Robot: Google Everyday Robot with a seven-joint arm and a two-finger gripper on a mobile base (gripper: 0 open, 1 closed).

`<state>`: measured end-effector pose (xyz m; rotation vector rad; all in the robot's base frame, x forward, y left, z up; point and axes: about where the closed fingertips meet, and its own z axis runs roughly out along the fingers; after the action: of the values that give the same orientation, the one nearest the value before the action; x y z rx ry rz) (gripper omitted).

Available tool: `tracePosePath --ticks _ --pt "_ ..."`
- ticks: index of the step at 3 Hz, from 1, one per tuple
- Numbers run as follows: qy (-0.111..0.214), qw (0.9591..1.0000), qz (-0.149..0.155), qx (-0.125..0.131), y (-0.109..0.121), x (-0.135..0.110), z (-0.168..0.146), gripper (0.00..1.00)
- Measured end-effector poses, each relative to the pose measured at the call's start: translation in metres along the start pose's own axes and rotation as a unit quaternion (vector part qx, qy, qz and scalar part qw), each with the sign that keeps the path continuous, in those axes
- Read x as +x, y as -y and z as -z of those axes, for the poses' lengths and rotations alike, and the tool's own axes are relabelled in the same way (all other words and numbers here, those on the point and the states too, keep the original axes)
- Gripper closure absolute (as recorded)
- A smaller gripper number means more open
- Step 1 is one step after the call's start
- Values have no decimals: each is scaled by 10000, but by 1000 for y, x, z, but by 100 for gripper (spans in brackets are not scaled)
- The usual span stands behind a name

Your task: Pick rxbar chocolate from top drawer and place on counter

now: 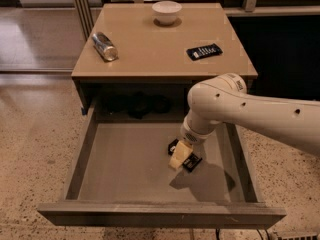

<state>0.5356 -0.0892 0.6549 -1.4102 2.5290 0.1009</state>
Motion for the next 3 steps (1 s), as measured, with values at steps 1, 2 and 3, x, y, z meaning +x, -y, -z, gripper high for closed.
tracePosePath --ticks 1,2,3 --pt "109 9998 106 -115 -22 -15 -24 0" --pt "106 9998 74 -150 -25 -16 -34 0" --pt "47 9999 -45 -125 -19 -10 -42 0"
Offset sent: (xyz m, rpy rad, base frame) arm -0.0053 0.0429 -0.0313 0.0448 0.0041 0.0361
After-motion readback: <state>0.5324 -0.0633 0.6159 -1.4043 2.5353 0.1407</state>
